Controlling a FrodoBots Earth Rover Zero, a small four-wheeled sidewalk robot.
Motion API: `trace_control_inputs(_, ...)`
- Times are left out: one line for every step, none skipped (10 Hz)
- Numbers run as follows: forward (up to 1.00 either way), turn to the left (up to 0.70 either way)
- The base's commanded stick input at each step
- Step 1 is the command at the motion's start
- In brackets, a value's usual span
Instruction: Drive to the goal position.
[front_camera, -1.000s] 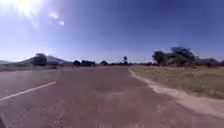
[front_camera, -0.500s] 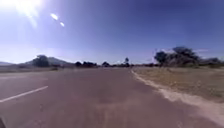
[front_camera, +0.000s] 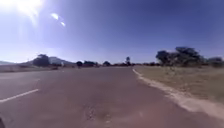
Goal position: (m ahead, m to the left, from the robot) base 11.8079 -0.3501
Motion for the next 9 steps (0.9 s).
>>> trace_control_inputs(1.0,-0.24)
trace_control_inputs(1.0,-0.36)
trace_control_inputs(1.0,-0.17)
trace_control_inputs(1.0,0.0)
trace_control_inputs(1.0,0.0)
trace_control_inputs(1.0,0.0)
trace_control_inputs(1.0,0.0)
trace_control_inputs(1.0,-0.08)
trace_control_inputs(1.0,-0.26)
